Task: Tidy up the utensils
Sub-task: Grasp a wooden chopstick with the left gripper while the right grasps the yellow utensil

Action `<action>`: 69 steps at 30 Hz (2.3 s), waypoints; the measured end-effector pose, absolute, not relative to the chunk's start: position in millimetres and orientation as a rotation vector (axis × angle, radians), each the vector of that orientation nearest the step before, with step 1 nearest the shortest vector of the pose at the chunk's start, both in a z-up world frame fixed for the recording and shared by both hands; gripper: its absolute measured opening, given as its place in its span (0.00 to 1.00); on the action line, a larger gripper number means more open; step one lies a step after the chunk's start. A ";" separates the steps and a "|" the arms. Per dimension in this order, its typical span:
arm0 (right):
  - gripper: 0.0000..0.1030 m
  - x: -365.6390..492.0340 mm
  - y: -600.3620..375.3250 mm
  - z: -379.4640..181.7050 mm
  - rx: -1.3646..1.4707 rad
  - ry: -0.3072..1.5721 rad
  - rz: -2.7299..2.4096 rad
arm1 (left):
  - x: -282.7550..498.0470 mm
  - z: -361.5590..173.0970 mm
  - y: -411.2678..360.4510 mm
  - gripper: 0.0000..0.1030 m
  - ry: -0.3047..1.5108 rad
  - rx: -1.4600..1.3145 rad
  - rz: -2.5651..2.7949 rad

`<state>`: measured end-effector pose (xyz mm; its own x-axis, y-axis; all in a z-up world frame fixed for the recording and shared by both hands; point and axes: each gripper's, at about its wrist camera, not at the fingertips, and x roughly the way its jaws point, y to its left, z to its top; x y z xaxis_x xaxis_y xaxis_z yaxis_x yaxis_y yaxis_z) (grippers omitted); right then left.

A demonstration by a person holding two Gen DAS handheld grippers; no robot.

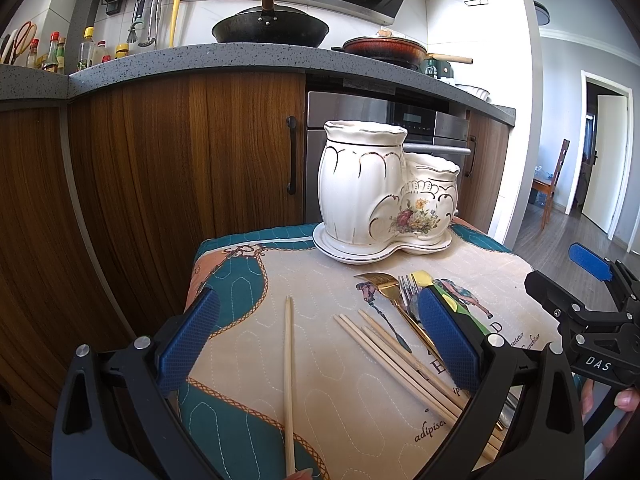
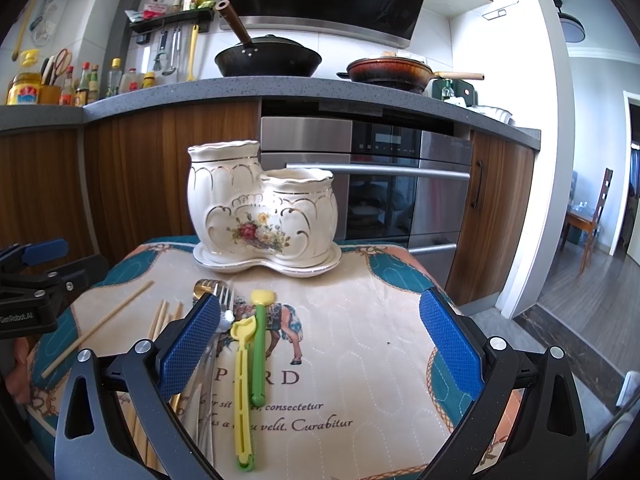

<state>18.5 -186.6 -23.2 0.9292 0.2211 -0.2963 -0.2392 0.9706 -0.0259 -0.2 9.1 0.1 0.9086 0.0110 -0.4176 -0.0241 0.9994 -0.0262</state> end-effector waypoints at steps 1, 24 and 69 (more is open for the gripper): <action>0.96 18.5 -186.7 -23.2 -0.062 0.297 0.236 | -0.5 0.1 9.4 0.95 0.431 -0.030 0.018; 0.96 20.9 -214.7 -18.5 0.049 0.314 0.207 | -0.9 13.5 18.8 0.95 0.412 0.033 0.135; 0.63 49.4 -185.4 -39.3 -0.136 0.657 0.441 | 38.2 -36.3 15.9 0.30 0.972 0.142 0.006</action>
<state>49.4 -185.4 -39.3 0.7035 0.3529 -0.6170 -0.4378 0.8990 0.0150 38.2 15.9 -36.3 0.5646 0.0686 -0.8225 0.0591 0.9906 0.1231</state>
